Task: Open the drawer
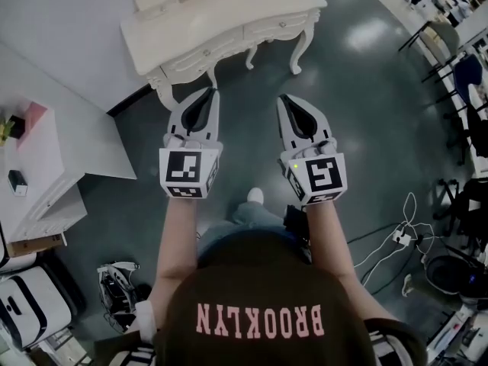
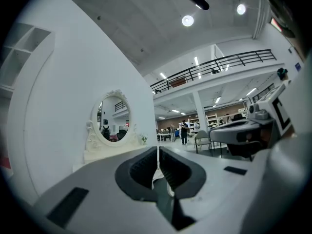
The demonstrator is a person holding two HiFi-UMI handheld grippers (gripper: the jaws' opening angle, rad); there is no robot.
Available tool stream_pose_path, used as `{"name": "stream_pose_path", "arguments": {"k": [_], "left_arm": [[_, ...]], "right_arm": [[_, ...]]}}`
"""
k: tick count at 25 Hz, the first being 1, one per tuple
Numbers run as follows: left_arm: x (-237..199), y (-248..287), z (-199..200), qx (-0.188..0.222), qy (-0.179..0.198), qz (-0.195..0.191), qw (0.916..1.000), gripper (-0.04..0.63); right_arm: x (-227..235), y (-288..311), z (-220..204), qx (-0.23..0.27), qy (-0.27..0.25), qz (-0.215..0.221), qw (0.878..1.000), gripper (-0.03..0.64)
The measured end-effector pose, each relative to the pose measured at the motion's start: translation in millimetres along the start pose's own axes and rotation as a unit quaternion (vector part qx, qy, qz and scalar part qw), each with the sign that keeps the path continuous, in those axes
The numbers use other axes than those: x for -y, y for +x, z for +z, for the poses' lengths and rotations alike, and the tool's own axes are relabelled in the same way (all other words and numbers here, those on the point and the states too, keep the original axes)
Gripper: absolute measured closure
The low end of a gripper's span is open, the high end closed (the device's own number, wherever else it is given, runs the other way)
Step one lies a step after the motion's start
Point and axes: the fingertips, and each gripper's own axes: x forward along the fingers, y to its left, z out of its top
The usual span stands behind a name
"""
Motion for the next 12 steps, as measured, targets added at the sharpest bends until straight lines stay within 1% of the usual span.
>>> {"name": "stream_pose_path", "arguments": {"k": [5,9,12], "left_arm": [[5.1,32.9,-5.0,0.001,0.008,0.018,0.9998,0.583],[1.7,50.4,-13.7,-0.013,-0.006,0.028,0.9995,0.583],[-5.6,62.3,-19.3,-0.022,-0.009,0.039,0.999,0.583]], "right_arm": [[32.8,20.6,-7.5,0.003,0.0,0.016,1.0,0.62],[45.8,35.4,-16.2,0.0,0.006,0.025,1.0,0.62],[53.4,46.8,-22.8,-0.005,0.012,0.031,0.999,0.62]]}}
